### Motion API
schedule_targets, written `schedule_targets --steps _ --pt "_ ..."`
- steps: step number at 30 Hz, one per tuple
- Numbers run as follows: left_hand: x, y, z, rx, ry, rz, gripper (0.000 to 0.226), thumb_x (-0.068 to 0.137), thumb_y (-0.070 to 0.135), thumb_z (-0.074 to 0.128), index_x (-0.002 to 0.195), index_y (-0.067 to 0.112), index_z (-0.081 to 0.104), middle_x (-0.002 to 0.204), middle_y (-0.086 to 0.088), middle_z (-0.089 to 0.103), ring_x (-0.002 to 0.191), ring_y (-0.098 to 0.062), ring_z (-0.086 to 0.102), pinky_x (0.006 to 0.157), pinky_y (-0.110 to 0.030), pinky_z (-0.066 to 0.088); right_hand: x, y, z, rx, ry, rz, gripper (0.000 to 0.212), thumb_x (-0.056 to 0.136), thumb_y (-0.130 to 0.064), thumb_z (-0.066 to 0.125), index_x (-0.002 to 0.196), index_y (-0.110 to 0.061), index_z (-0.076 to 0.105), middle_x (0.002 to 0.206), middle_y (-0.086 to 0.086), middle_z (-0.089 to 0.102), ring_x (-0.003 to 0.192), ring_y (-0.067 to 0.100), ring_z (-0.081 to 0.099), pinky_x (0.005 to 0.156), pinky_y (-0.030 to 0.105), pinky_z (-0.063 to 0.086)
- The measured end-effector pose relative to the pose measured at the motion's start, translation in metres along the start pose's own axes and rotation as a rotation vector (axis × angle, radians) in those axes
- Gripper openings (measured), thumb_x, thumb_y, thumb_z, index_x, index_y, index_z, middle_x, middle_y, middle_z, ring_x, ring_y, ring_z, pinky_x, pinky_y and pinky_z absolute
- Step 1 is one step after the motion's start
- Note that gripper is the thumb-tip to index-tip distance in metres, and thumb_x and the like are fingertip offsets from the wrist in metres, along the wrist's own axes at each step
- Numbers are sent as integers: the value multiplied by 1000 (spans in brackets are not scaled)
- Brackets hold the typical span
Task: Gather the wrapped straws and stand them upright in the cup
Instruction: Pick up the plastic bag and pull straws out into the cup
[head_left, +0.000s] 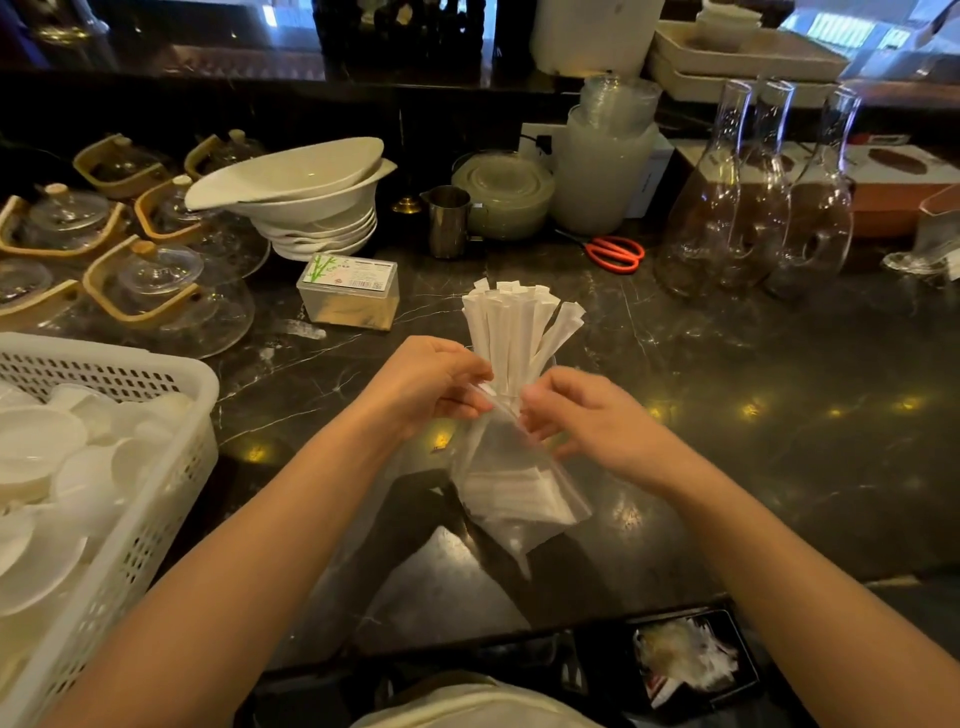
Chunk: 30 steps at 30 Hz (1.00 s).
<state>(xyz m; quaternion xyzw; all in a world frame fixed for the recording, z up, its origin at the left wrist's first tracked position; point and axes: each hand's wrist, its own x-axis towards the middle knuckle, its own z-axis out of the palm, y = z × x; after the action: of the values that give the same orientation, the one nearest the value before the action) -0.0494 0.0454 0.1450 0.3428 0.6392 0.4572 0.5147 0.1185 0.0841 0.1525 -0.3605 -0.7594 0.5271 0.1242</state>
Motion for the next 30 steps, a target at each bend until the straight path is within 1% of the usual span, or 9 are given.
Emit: schedule_targets --steps 3,7,12,16,18,20,23,27,30 --pt "3 3 3 13 14 15 17 81 4 55 65 2 60 61 -9 57 40 -8 60 39 -15 48 -10 -18 -1 -217 39 -38 40 55 -65 62 69 -29 55 69 -7 65 63 4 62 58 22 52" --pt "7 5 5 26 27 24 16 82 4 54 66 2 59 63 -9 57 40 -6 60 40 -14 47 -10 -23 -4 -534 0 -13 18 71 -35 69 66 -28 52 67 -10 59 63 5 57 58 24 49" --pt "9 7 5 -1 22 10 17 85 7 52 70 5 58 62 -9 58 42 -8 61 41 -15 49 -7 -21 -7 -695 -77 66 25 86 -23 52 75 -3 62 70 9 64 59 16 54 54 27 43" --pt "3 6 7 -68 48 67 8 90 17 46 88 10 50 64 -7 58 44 -11 61 42 -19 49 -2 -18 -14 -558 -130 86 32 85 -26 56 82 5 62 84 23 69 71 31 65 73 43 54" --pt "-8 2 7 16 36 91 14 90 20 47 78 13 50 59 -3 57 41 -9 56 40 -18 45 0 -16 -15 -461 -141 96 33 83 -26 60 78 6 61 86 29 67 71 37 64 79 49 52" --pt "-22 -4 11 112 -90 75 28 89 23 47 62 17 53 50 2 58 40 -8 54 41 -16 44 1 -13 -13 -378 -166 99 30 82 -25 62 72 4 61 75 27 67 58 23 58 71 43 53" --pt "-37 -8 22 110 -273 46 37 87 27 50 51 21 59 43 3 60 42 -8 57 43 -15 44 2 -10 -12 -247 -150 80 28 85 -21 58 65 -2 61 45 -2 55 38 1 46 44 16 42" --pt "-36 -6 24 116 -246 76 34 85 32 52 55 18 60 46 3 59 44 -10 58 47 -15 47 2 -12 -22 38 -336 117 22 90 -16 47 86 -11 68 82 8 69 65 11 64 51 17 53" --pt "-35 -4 23 141 -281 81 32 85 35 50 61 16 61 49 4 61 48 -10 60 47 -15 46 3 -13 -28 100 -406 110 19 88 -11 50 83 -12 68 74 2 70 59 8 65 52 16 53"
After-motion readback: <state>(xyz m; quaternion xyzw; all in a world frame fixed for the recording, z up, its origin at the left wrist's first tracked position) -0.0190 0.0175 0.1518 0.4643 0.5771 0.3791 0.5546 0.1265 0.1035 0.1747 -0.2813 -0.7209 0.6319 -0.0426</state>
